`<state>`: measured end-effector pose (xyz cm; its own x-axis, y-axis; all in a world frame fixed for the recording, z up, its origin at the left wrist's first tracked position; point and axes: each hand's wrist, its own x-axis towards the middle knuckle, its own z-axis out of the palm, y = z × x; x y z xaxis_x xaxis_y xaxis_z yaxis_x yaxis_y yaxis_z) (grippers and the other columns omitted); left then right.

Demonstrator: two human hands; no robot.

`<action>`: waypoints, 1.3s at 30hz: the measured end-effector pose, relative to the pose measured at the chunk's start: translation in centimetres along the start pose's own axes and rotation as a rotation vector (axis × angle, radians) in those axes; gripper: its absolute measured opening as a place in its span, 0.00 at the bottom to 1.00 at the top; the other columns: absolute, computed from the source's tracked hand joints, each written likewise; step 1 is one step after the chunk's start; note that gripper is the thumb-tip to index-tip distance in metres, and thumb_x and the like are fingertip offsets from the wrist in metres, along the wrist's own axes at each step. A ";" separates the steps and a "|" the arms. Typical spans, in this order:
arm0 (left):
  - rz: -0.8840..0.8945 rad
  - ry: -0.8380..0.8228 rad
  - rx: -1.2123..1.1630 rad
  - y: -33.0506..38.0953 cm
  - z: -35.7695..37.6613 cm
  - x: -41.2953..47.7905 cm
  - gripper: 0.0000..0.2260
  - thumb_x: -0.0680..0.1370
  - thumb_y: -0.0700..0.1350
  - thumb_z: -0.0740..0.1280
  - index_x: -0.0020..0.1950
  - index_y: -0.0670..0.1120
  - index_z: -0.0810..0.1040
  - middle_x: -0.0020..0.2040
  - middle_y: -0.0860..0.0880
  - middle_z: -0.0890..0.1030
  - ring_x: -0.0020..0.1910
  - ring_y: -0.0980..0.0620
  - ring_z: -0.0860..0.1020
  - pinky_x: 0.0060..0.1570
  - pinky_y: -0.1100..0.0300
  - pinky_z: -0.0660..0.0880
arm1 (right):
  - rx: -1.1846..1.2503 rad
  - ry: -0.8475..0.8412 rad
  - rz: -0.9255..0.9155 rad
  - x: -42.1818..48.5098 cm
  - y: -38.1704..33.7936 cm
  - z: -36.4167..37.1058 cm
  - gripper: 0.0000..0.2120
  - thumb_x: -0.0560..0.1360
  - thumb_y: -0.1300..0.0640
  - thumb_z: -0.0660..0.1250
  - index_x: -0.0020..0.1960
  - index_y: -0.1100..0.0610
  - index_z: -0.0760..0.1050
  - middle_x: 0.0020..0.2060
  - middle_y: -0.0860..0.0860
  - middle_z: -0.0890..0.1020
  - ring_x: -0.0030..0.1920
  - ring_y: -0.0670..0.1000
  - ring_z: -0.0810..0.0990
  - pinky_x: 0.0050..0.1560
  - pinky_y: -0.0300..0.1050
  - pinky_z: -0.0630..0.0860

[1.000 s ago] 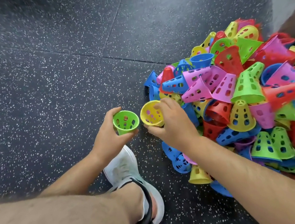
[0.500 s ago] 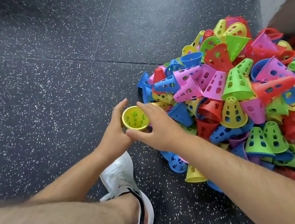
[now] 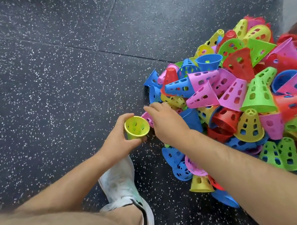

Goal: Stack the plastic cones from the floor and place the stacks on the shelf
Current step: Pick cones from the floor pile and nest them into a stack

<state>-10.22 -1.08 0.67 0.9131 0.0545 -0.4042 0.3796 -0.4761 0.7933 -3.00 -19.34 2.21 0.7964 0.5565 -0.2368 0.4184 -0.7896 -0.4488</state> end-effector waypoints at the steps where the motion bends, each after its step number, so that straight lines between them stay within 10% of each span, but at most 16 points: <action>1: -0.006 0.008 -0.006 0.0 0.0 0.1 0.36 0.71 0.41 0.81 0.73 0.56 0.67 0.60 0.59 0.79 0.52 0.69 0.77 0.52 0.72 0.72 | -0.056 -0.005 -0.024 0.5 0.0 0.1 0.30 0.75 0.68 0.62 0.76 0.57 0.65 0.67 0.54 0.72 0.63 0.58 0.69 0.65 0.52 0.69; 10: -0.035 0.035 -0.032 -0.5 0.3 1.3 0.34 0.72 0.43 0.81 0.72 0.55 0.68 0.59 0.60 0.79 0.53 0.69 0.77 0.50 0.77 0.69 | -0.171 0.125 -0.011 2.9 -0.2 1.2 0.08 0.70 0.68 0.67 0.48 0.61 0.77 0.47 0.58 0.76 0.51 0.62 0.74 0.46 0.54 0.70; 20: -0.038 0.004 -0.006 0.8 -0.6 2.3 0.35 0.72 0.43 0.81 0.73 0.56 0.68 0.62 0.57 0.79 0.59 0.61 0.78 0.59 0.64 0.74 | 0.125 0.296 0.084 1.1 -0.8 -1.6 0.10 0.72 0.70 0.65 0.50 0.60 0.74 0.62 0.62 0.72 0.59 0.64 0.71 0.50 0.55 0.76; 27: -0.027 0.003 0.005 1.1 -0.4 2.5 0.35 0.72 0.41 0.80 0.74 0.56 0.67 0.61 0.59 0.78 0.58 0.60 0.78 0.51 0.76 0.70 | 0.357 0.409 0.059 0.5 -0.2 -2.6 0.05 0.79 0.64 0.63 0.53 0.59 0.74 0.68 0.63 0.70 0.66 0.66 0.72 0.62 0.58 0.73; 33: -0.003 0.019 -0.037 1.8 0.1 2.7 0.33 0.72 0.39 0.79 0.71 0.58 0.68 0.59 0.58 0.79 0.53 0.68 0.77 0.50 0.71 0.71 | 0.416 0.392 -0.051 -0.1 0.2 -2.9 0.05 0.81 0.61 0.64 0.53 0.62 0.77 0.59 0.61 0.75 0.60 0.60 0.74 0.59 0.39 0.66; 39: 0.045 0.043 -0.103 1.9 0.4 2.6 0.34 0.73 0.41 0.80 0.71 0.61 0.67 0.62 0.60 0.78 0.57 0.65 0.78 0.55 0.73 0.71 | 0.472 0.245 -0.097 -1.0 0.0 -1.6 0.06 0.81 0.59 0.65 0.56 0.58 0.78 0.57 0.55 0.75 0.58 0.54 0.74 0.57 0.45 0.72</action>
<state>-7.17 -2.23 0.97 0.9342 0.0741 -0.3491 0.3496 -0.3864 0.8535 -3.08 -20.26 3.86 0.8660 0.5000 0.0081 0.2986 -0.5040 -0.8104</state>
